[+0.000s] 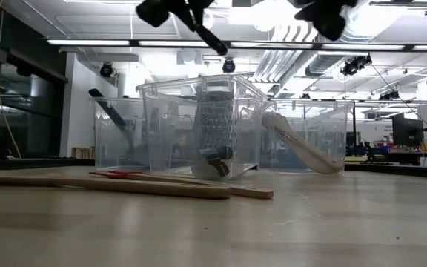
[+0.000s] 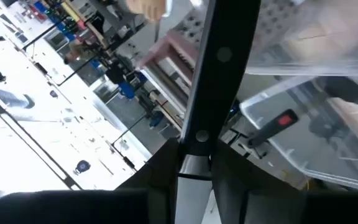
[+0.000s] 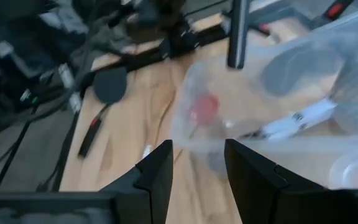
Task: Pick & Place Kitchen Items
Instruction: Put the black knife into the middle transparent bin, then put the brown serving spoon into the middle transparent bin
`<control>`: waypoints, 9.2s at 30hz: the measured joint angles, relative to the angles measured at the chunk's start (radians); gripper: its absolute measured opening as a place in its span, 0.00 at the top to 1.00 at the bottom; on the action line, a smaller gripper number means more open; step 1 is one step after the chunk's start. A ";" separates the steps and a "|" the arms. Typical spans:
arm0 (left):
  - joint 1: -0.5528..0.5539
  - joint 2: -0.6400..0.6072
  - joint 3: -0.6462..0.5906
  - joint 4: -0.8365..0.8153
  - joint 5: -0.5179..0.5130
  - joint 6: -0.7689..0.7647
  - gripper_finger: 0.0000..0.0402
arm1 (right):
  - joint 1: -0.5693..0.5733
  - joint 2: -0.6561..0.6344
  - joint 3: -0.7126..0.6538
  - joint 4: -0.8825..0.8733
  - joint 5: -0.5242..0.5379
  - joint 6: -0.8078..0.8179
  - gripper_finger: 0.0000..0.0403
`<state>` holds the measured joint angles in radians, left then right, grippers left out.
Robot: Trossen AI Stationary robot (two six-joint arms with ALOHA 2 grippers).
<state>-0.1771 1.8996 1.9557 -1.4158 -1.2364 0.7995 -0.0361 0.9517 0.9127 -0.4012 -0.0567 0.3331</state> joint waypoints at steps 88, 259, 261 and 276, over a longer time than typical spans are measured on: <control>0.013 0.000 0.030 0.948 0.183 0.987 0.85 | -0.448 0.365 0.000 0.832 -1.048 0.268 0.54; 0.262 -0.882 -1.004 0.893 0.934 -0.992 0.67 | -0.113 0.718 0.394 -0.019 -0.055 0.511 0.74; 0.262 -0.897 -1.003 0.895 0.931 -1.010 0.67 | -0.123 0.693 0.395 -0.017 -0.055 0.474 0.74; 0.262 -0.918 -1.003 0.810 1.174 -1.139 0.67 | -0.211 0.402 0.395 -0.210 -0.001 -0.114 0.74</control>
<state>0.0845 0.9811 0.9531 -0.6062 -0.0619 -0.3390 -0.2471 1.3535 1.3079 -0.6107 -0.0579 0.2186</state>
